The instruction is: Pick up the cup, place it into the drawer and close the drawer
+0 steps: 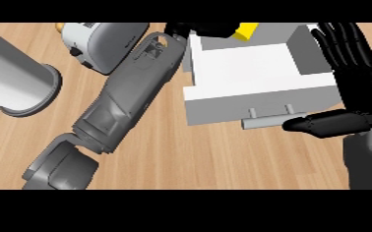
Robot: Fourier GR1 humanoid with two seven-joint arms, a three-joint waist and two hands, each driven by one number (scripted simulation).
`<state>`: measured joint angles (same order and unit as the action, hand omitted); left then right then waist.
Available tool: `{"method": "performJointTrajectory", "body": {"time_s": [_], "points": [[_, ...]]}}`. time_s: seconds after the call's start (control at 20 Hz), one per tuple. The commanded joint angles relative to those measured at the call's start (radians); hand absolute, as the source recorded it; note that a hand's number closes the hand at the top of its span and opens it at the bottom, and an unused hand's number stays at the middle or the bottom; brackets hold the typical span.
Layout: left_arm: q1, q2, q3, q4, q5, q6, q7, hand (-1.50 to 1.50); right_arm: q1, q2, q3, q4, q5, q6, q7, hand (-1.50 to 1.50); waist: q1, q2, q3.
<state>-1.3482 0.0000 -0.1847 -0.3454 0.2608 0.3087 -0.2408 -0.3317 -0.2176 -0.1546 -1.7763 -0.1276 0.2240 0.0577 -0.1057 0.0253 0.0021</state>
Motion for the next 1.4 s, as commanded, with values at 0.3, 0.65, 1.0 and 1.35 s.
{"method": "performJointTrajectory", "body": {"time_s": [0.3, 0.65, 1.0, 1.35], "points": [[0.027, 0.000, -0.166, 0.072, 0.038, -0.065, 0.033, -1.50, -0.079, 0.004, 0.032, 0.021, -0.015, 0.023, 0.010, -1.50, -0.077, 0.019, 0.000], [0.090, 0.000, -0.121, -0.019, 0.189, -0.046, -0.079, -1.50, -0.092, 0.048, 0.123, 0.024, -0.113, 0.126, 0.026, -1.50, -0.105, 0.025, -0.002], [0.063, 0.000, -0.062, -0.070, 0.317, -0.053, -0.195, -1.50, -0.086, -0.011, 0.255, 0.029, -0.211, 0.337, 0.102, 1.50, -0.075, 0.016, -0.003], [0.092, 0.000, -0.083, -0.044, 0.363, 0.002, -0.277, -1.50, 0.011, -0.184, 0.320, -0.014, -0.016, 0.435, 0.156, -1.50, -0.013, -0.005, -0.001]]}}
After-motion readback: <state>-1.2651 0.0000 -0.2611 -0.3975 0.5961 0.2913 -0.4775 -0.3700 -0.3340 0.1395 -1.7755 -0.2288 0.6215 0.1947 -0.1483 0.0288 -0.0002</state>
